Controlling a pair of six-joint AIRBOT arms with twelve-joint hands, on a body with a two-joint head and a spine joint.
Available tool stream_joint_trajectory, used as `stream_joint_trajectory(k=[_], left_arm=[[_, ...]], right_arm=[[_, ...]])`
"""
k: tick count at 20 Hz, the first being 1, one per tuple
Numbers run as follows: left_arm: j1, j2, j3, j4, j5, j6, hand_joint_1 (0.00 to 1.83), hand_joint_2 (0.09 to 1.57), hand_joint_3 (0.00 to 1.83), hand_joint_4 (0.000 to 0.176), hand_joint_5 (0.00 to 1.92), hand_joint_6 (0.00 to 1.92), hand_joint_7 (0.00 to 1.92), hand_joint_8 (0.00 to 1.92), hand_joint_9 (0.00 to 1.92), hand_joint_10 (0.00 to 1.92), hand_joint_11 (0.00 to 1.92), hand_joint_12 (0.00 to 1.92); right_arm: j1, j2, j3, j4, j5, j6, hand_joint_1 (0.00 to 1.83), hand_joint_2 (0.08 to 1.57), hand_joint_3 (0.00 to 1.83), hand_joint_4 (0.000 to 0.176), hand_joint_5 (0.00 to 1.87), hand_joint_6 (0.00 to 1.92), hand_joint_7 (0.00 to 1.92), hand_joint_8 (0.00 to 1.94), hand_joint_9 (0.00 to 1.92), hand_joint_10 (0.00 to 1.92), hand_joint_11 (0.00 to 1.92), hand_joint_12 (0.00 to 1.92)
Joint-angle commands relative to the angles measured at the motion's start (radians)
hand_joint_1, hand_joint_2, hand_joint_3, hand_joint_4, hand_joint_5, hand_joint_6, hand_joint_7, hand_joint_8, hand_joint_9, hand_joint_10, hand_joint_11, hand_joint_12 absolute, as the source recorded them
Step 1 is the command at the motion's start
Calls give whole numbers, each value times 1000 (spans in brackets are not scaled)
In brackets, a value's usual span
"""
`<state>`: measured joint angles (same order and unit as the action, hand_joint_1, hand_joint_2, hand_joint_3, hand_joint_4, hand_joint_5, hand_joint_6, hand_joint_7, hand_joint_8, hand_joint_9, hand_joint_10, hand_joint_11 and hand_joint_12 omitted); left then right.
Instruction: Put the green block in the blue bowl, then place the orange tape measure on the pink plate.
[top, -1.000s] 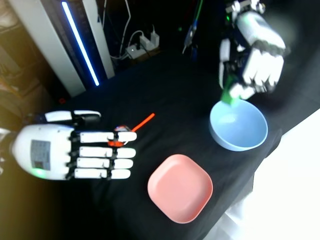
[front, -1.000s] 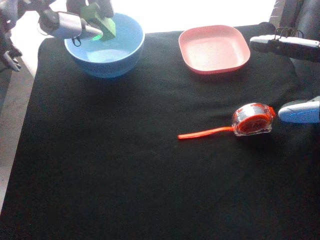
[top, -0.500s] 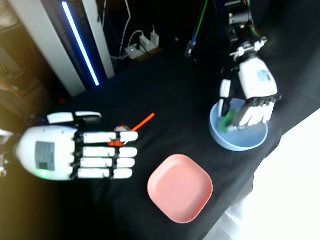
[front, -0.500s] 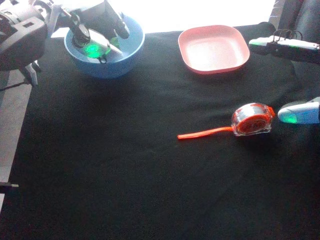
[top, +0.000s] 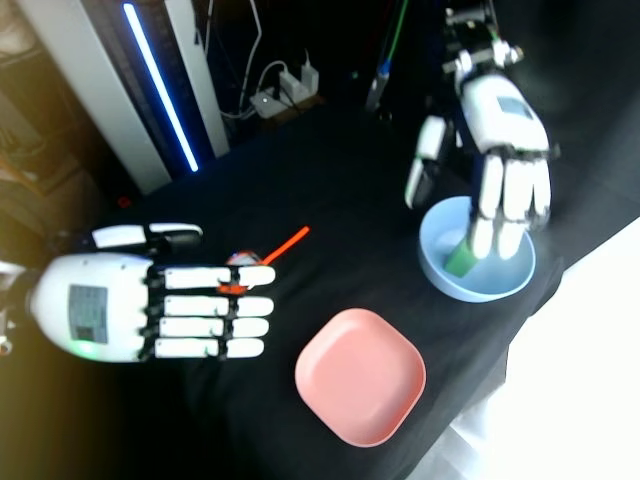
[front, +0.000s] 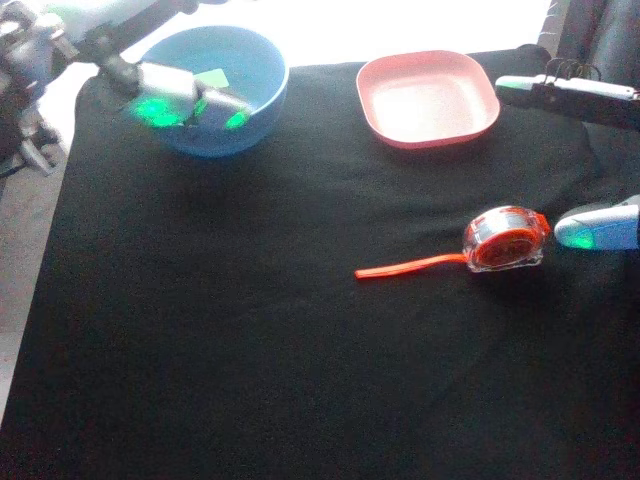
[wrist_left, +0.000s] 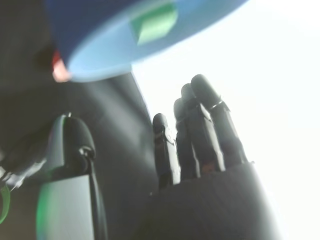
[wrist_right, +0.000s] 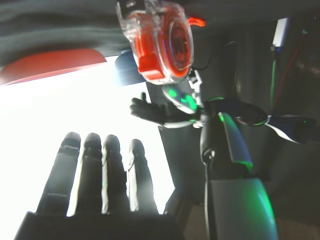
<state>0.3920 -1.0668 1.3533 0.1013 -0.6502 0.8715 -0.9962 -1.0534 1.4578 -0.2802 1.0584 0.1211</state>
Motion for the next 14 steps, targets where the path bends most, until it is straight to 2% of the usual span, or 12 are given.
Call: stream_joint_trajectory(k=[1,2,3,4,5,7,8,9,11,12,13,14], left_arm=[[15,30,-17,-17,-187,-2,882,922,0,7,393,0,356,3,434,8,69,1179],[58,66,-58,-17,-228,-8,890,943,9,0,378,0,339,0,409,1,54,1169],[89,81,-76,-17,-250,-20,888,945,8,8,364,0,324,0,405,1,71,1171],[149,107,-109,-17,-288,-49,816,922,0,32,345,2,301,1,341,0,44,1123],[184,120,-127,-17,-306,-62,816,922,0,32,345,2,301,1,341,0,44,1123],[271,149,-170,-17,-354,-97,883,890,0,94,277,0,245,0,283,0,3,1120],[301,156,-185,-21,-368,-111,853,851,0,87,263,0,210,1,241,0,0,1068],[360,161,-208,-54,-408,-118,824,833,0,51,282,5,217,4,237,2,0,1091],[470,162,-239,-143,-489,-122,693,813,0,75,290,2,205,0,184,1,0,968],[512,162,-248,-176,-519,-131,653,809,0,97,278,4,173,9,100,25,0,610],[549,162,-255,-205,-547,-149,637,807,0,106,269,1,149,2,52,11,0,458],[564,161,-260,-215,-561,-154,669,789,0,103,278,2,145,1,40,5,0,593]], right_arm=[[8,1,-1,46,121,14,806,963,0,119,162,6,97,3,68,1,30,50],[9,1,-5,40,123,17,864,956,0,97,183,11,117,9,93,10,89,78],[9,1,-8,37,126,21,920,954,0,91,199,15,126,10,109,14,133,100],[9,1,-16,27,135,28,944,961,0,130,205,10,113,4,95,5,136,110],[9,2,-21,23,139,30,944,961,0,130,205,10,113,4,95,5,136,110],[11,2,-27,10,143,30,900,949,0,162,211,0,157,0,174,1,62,500],[12,2,-27,7,142,30,959,935,5,173,234,1,178,0,202,0,12,692],[12,-1,-26,4,141,30,996,929,1,169,258,0,187,0,235,0,6,863],[15,-10,-21,-5,134,30,994,940,1,149,281,1,245,11,306,16,57,977],[21,-15,-17,-14,123,30,1037,926,0,127,334,4,336,11,368,18,47,1004],[27,-18,-14,-26,110,29,1041,928,0,128,361,2,380,6,396,12,42,1002],[31,-20,-12,-32,101,29,1024,944,0,124,405,1,445,4,442,11,26,1053]])
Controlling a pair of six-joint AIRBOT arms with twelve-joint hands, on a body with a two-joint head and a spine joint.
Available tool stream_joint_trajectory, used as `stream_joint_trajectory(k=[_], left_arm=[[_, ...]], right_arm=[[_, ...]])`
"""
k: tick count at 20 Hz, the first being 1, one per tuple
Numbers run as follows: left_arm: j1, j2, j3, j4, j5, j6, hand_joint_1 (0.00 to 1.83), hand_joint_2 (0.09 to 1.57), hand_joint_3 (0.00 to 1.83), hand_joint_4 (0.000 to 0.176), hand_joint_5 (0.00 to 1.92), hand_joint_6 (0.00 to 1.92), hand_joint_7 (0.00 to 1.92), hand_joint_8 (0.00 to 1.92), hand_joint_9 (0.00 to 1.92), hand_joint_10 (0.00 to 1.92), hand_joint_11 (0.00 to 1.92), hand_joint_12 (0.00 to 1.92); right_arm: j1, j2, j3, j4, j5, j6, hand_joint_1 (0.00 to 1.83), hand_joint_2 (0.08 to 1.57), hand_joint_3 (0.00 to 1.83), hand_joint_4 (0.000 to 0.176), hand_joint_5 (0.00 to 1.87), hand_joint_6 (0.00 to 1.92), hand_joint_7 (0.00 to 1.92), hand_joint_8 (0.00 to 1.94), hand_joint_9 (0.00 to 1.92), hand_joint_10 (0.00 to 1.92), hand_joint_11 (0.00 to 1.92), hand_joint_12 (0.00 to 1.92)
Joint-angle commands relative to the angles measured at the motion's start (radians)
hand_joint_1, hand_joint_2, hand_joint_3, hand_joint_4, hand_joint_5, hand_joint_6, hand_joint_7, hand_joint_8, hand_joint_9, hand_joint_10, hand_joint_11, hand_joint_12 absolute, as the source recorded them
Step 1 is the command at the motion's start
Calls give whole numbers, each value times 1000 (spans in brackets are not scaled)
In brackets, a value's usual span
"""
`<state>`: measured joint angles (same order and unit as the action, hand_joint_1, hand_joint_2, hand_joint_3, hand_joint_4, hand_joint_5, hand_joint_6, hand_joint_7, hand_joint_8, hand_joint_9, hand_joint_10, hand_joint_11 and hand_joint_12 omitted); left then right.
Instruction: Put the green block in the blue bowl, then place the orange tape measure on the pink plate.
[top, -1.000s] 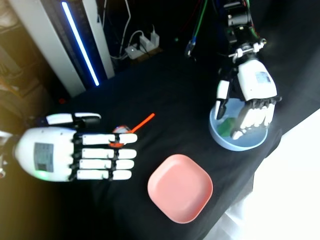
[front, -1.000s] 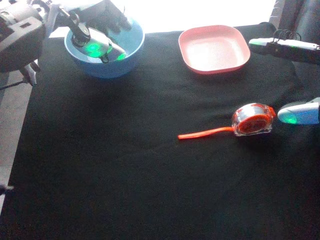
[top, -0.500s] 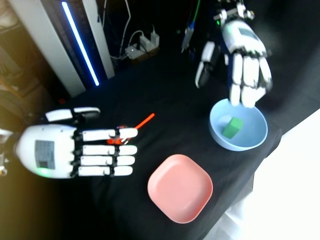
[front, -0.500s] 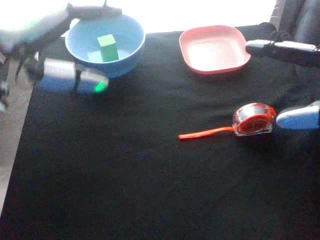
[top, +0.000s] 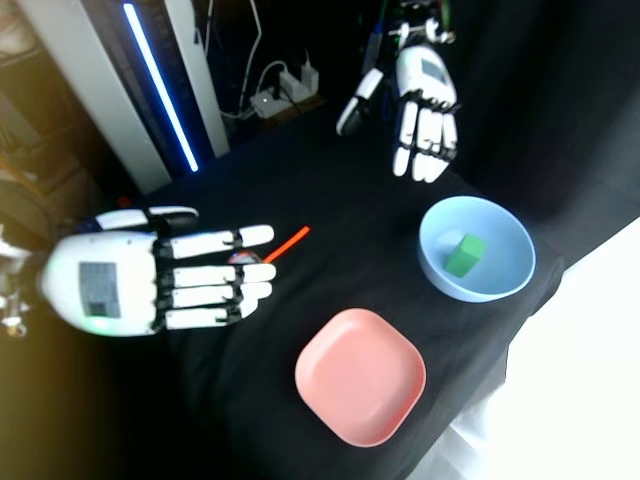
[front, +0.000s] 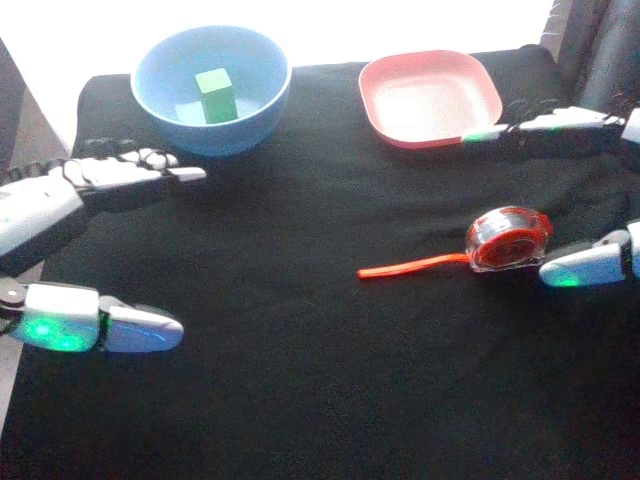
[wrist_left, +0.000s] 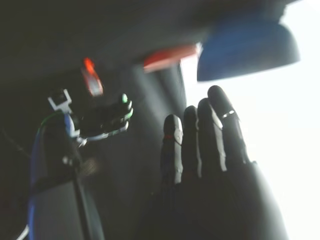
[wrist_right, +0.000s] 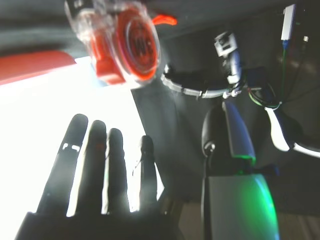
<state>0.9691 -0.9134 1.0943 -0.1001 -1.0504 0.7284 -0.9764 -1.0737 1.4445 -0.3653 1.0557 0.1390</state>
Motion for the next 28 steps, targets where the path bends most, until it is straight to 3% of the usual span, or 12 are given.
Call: stream_joint_trajectory(k=[1,9,11,14,15,16,18,19,22,25,26,28], left_arm=[[0,8,-7,-24,-171,-11,721,792,0,83,280,1,128,0,22,1,0,658],[16,-1,-10,-38,-186,-20,744,849,2,62,278,1,171,2,101,8,0,835],[17,-4,-10,-38,-185,-21,739,839,0,65,280,1,180,1,131,8,0,929],[18,-7,-10,-38,-184,-23,780,864,4,45,270,0,178,0,144,4,0,951],[18,-8,-10,-38,-184,-24,767,864,4,55,257,0,175,0,162,10,0,949],[18,-9,-10,-38,-184,-25,768,865,3,53,252,0,180,1,189,16,0,993],[19,-10,-10,-38,-184,-27,777,867,2,81,202,2,167,2,193,12,0,943],[20,-10,-10,-38,-185,-28,792,861,0,100,173,0,164,1,198,9,0,905],[25,-10,-10,-38,-190,-34,817,847,0,95,139,6,140,1,195,5,0,734],[29,-9,-10,-38,-197,-38,816,834,0,98,148,3,152,2,200,3,0,687],[33,-9,-10,-38,-199,-40,819,831,0,99,151,2,169,5,204,3,0,667],[39,-9,-10,-38,-201,-42,829,826,0,87,182,7,183,4,206,2,0,671]], right_arm=[[15,-3,4,44,94,11,1012,945,0,119,441,11,496,17,487,23,38,1075],[47,-47,44,-12,17,11,1092,955,0,28,680,4,773,12,774,43,336,1119],[53,-61,56,-18,2,11,1167,950,0,0,751,4,889,44,933,152,456,1390],[63,-77,75,-18,-15,11,1201,999,5,0,883,9,970,287,677,1133,490,1643],[64,-80,79,-18,-21,11,1339,1109,2,0,931,4,948,1045,715,1200,525,1639],[64,-83,86,-18,-30,11,1271,1128,0,0,936,796,955,1052,874,1019,657,1473],[65,-85,93,-18,-41,11,1264,1137,0,0,933,794,972,1201,974,906,747,1380],[65,-85,95,-18,-45,11,1361,1114,4,0,983,625,969,1112,969,1212,803,1314],[66,-85,101,-17,-49,11,1304,1065,2,0,1267,282,1004,1124,1006,979,826,1292],[79,-81,100,-19,-47,11,1285,1079,0,0,1316,91,984,1247,1043,1199,917,1551],[86,-79,99,-21,-42,11,1228,1011,0,0,1332,288,992,1492,1005,1672,984,1847],[99,-69,90,-24,-15,11,1218,996,0,0,1312,379,1018,1523,1085,1844,1155,1918]])
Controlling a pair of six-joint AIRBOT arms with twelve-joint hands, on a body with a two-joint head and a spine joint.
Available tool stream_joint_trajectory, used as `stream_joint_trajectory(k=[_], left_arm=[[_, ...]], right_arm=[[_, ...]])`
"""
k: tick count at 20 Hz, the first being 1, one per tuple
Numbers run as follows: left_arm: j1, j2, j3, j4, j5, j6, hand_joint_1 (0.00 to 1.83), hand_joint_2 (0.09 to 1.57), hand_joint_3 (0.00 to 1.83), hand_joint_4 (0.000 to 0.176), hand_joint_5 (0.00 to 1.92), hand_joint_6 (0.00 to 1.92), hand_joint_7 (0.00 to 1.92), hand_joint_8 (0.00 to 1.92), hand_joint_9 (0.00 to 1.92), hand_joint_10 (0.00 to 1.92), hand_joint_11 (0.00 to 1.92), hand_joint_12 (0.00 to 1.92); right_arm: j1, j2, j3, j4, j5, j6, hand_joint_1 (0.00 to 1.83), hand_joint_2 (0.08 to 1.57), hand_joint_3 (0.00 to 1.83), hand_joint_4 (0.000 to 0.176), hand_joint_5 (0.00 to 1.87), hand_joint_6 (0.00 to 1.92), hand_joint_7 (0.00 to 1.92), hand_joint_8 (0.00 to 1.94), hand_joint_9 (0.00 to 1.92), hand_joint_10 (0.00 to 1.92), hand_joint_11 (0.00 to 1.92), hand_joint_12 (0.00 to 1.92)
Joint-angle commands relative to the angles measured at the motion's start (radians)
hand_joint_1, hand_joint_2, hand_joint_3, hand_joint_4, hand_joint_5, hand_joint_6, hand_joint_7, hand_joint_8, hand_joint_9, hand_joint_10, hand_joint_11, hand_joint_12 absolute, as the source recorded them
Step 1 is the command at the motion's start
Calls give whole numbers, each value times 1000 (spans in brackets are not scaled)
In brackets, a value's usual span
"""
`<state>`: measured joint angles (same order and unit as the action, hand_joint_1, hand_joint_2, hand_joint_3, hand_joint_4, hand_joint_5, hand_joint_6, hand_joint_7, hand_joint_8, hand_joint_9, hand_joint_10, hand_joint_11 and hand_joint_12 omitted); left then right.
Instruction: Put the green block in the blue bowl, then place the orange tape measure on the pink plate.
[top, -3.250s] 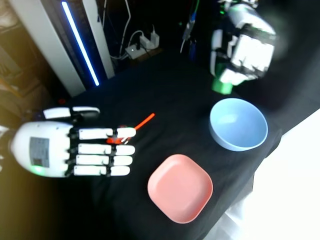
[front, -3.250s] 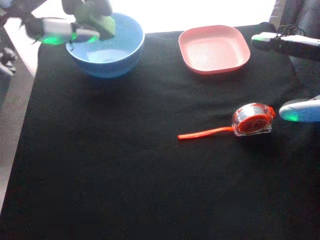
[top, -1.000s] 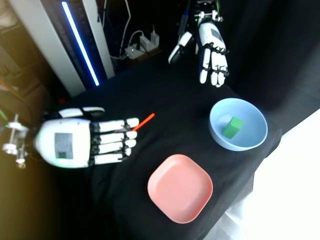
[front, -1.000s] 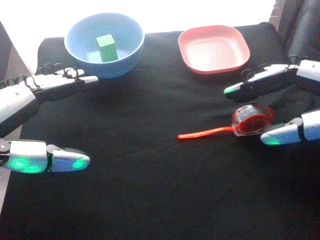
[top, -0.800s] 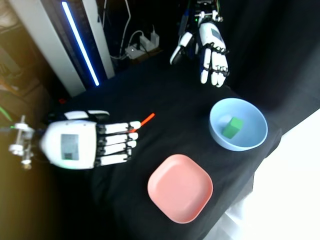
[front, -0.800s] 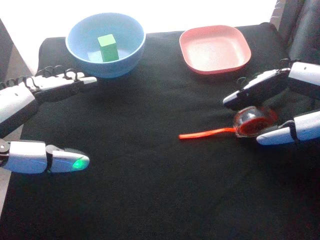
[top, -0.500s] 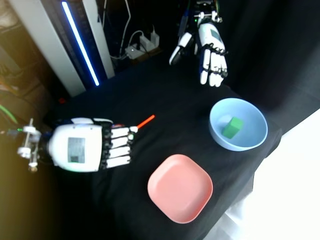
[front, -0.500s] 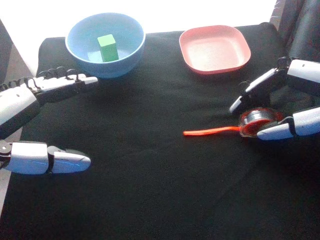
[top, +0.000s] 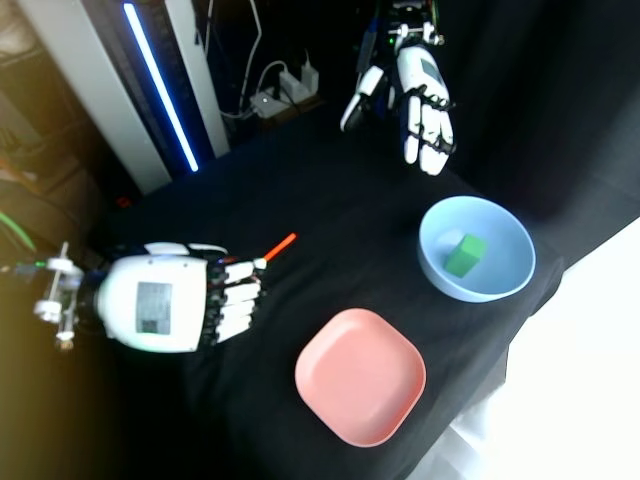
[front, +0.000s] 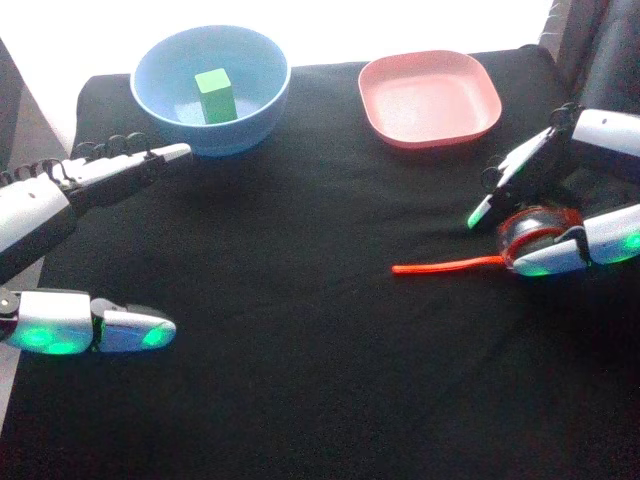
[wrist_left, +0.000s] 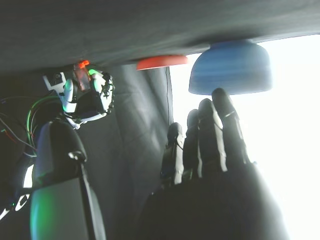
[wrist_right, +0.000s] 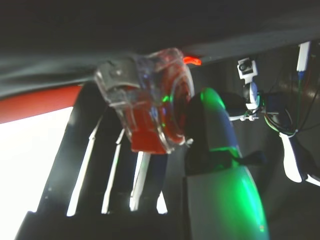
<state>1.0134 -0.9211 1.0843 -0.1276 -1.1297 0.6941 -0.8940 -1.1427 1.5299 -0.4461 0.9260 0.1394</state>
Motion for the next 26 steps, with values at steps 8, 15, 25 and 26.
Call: stream_joint_trajectory(k=[8,15,25,26], left_arm=[[3,-2,0,-15,-135,-14,808,853,3,65,213,2,196,3,218,3,0,747],[5,-4,1,-15,-129,-14,785,869,4,64,266,4,202,1,218,0,0,809],[-16,-23,17,5,-110,-26,823,868,1,39,281,1,204,2,229,0,0,821],[-20,-27,19,8,-109,-28,825,860,0,39,294,2,207,1,241,3,0,890]], right_arm=[[150,57,-26,70,213,-38,1229,961,0,0,1469,75,1160,1206,1113,1915,1222,1921],[309,-105,204,115,55,-62,1287,1011,0,0,1143,651,1365,398,1129,1009,981,1306],[356,-338,469,43,-296,-59,1410,1003,1,0,1094,712,1431,0,1226,834,1191,766],[357,-349,479,32,-315,-59,1502,1010,2,0,1132,647,1416,13,1258,594,863,1380]])
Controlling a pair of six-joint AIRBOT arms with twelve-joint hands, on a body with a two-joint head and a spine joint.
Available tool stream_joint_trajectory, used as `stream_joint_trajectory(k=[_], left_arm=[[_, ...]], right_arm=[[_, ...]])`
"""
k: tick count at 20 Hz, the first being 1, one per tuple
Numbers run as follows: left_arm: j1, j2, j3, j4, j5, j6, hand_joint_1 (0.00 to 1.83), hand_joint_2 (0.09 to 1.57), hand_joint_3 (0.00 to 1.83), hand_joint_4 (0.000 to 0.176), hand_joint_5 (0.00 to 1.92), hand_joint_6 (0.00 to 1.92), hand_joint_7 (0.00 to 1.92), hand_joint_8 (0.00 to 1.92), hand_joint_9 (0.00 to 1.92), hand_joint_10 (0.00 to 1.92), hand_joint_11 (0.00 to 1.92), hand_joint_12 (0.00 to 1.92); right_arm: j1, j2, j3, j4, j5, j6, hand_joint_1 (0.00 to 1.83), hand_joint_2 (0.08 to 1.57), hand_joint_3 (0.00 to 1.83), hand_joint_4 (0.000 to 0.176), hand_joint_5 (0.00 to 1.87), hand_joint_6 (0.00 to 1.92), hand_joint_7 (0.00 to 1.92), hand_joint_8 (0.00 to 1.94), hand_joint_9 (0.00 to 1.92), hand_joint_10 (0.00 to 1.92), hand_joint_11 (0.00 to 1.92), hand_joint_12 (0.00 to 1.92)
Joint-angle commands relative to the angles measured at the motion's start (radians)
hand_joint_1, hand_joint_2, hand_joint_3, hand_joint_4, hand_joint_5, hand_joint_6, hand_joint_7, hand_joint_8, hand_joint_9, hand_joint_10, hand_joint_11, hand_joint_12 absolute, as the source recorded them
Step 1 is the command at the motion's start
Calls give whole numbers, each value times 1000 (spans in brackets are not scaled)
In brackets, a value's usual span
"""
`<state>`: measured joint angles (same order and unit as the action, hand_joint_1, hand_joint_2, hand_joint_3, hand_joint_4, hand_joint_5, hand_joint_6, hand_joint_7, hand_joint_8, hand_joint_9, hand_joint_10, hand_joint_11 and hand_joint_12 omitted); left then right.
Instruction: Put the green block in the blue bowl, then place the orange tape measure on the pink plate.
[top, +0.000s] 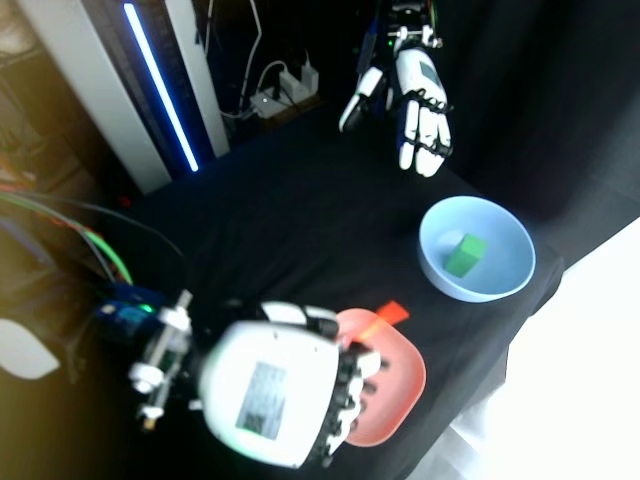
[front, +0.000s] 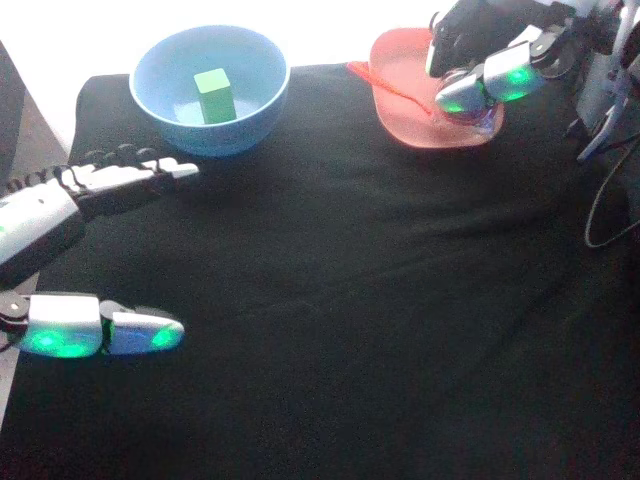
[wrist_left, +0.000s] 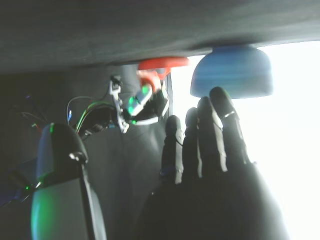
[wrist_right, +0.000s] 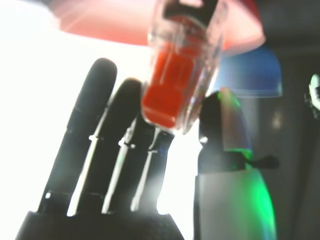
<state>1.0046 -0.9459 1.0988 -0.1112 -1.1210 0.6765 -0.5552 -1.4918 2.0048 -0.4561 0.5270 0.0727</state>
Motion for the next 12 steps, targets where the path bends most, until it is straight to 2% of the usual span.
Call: stream_joint_trajectory(k=[1,2,3,4,5,6,7,8,9,10,11,12], left_arm=[[-12,-4,6,-7,-117,-11,821,864,0,37,292,1,210,2,242,3,0,890],[-14,-6,7,-5,-116,-12,822,869,2,35,292,1,212,2,236,1,0,865],[-16,-7,8,-4,-115,-13,823,879,5,28,291,0,207,1,221,1,0,829],[-17,-7,9,-4,-114,-13,820,876,2,26,301,2,210,1,206,3,0,765],[-17,-7,9,-4,-116,-14,811,873,1,31,307,3,215,2,222,8,0,820],[-17,-7,10,-4,-118,-16,812,876,1,19,307,2,219,2,234,9,0,860],[-17,-7,10,-4,-118,-16,808,872,0,23,316,3,226,3,237,7,0,889],[-17,-7,9,-4,-120,-17,795,880,2,30,312,1,225,1,226,1,0,871],[-17,-7,9,-4,-120,-18,802,882,2,33,309,0,231,2,219,2,0,798],[-16,-7,8,-4,-122,-20,805,889,4,42,303,0,236,2,211,1,0,752],[-15,-7,8,-5,-123,-20,813,896,4,42,295,2,234,1,205,1,0,696],[-14,-7,7,-7,-127,-21,813,896,4,42,295,2,234,1,205,1,0,696]], right_arm=[[20,-7,11,33,75,8,1425,1015,0,0,1092,668,1268,333,1248,718,761,1047],[21,-12,17,18,65,12,1400,1018,3,0,1086,701,1188,481,1262,742,697,918],[21,-14,20,13,63,16,1278,1056,2,0,1142,653,1059,858,1022,400,493,1008],[21,-14,21,12,63,24,1211,973,0,0,875,207,742,333,729,162,324,959],[22,-14,22,12,64,33,1103,917,0,4,679,44,557,90,520,38,189,874],[24,-14,24,12,73,39,1057,880,0,38,569,8,480,19,430,7,112,802],[25,-13,25,12,84,50,961,840,0,73,408,1,402,3,397,5,62,850],[26,-12,28,12,104,75,887,825,0,96,320,0,362,0,369,0,18,898],[26,-12,28,13,120,90,812,803,0,132,241,0,318,0,343,0,3,912],[26,-11,26,25,152,101,798,792,0,149,218,0,294,1,316,2,0,855],[26,-10,15,34,179,101,821,805,0,159,191,3,237,4,224,6,0,685],[26,-4,2,42,202,101,821,805,0,159,191,3,237,4,224,6,0,685]])
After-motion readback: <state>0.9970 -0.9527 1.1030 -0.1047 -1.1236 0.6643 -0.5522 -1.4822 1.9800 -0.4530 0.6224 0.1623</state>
